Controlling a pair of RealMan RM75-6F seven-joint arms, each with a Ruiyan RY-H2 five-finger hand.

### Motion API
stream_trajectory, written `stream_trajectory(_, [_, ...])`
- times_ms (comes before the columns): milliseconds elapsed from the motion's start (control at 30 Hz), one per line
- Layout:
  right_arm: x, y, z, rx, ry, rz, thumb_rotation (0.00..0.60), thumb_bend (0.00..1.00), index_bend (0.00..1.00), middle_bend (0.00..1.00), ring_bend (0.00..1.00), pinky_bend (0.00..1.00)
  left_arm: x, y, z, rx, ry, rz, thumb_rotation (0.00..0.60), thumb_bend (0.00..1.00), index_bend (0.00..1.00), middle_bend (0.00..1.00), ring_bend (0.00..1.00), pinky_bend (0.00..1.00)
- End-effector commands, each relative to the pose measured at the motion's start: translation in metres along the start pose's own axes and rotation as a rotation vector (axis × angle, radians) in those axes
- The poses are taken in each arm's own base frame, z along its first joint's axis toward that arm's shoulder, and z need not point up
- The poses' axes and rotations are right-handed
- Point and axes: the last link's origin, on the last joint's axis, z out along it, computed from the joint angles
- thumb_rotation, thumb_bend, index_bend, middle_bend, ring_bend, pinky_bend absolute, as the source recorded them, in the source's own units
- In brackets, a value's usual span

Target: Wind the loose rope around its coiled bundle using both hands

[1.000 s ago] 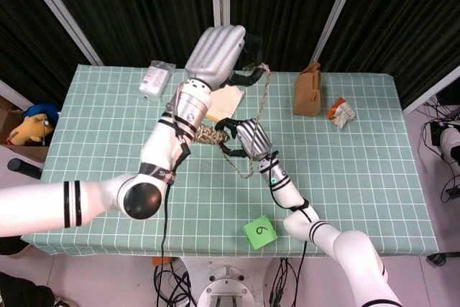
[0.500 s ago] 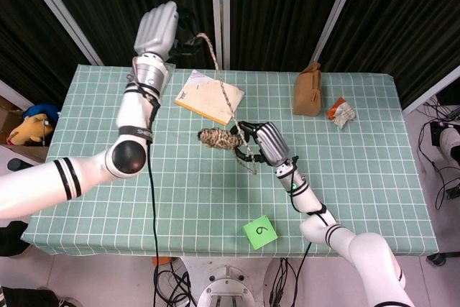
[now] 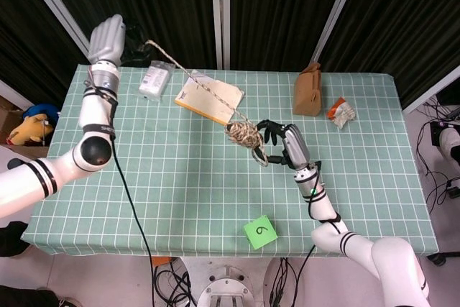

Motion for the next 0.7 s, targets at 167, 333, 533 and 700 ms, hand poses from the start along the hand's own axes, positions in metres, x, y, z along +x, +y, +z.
stream_trajectory(167, [0.014,0.0,-0.001,-0.007,0.057,0.044,0.6,0.66,0.88,0.66,0.64,0.82,-0.01,-0.048,-0.001,0.064,-0.02,0.034,0.6,0.54,0.8,0.52,0.43,0.53])
stream_trajectory(333, [0.023,0.002,-0.004,-0.018,0.101,0.049,0.6,0.66,0.88,0.66,0.64,0.82,-0.018,-0.07,-0.002,0.097,-0.041,0.026,0.6,0.54,0.8,0.52,0.43,0.53])
stream_trajectory(533, [0.035,0.006,-0.003,-0.029,0.154,0.063,0.6,0.66,0.88,0.66,0.64,0.82,-0.019,-0.093,-0.005,0.126,-0.045,0.03,0.6,0.54,0.8,0.52,0.43,0.53])
stream_trajectory(700, [0.042,0.008,-0.005,-0.041,0.179,0.064,0.6,0.66,0.88,0.66,0.64,0.82,-0.02,-0.108,-0.009,0.144,-0.056,0.012,0.6,0.54,0.8,0.52,0.43,0.52])
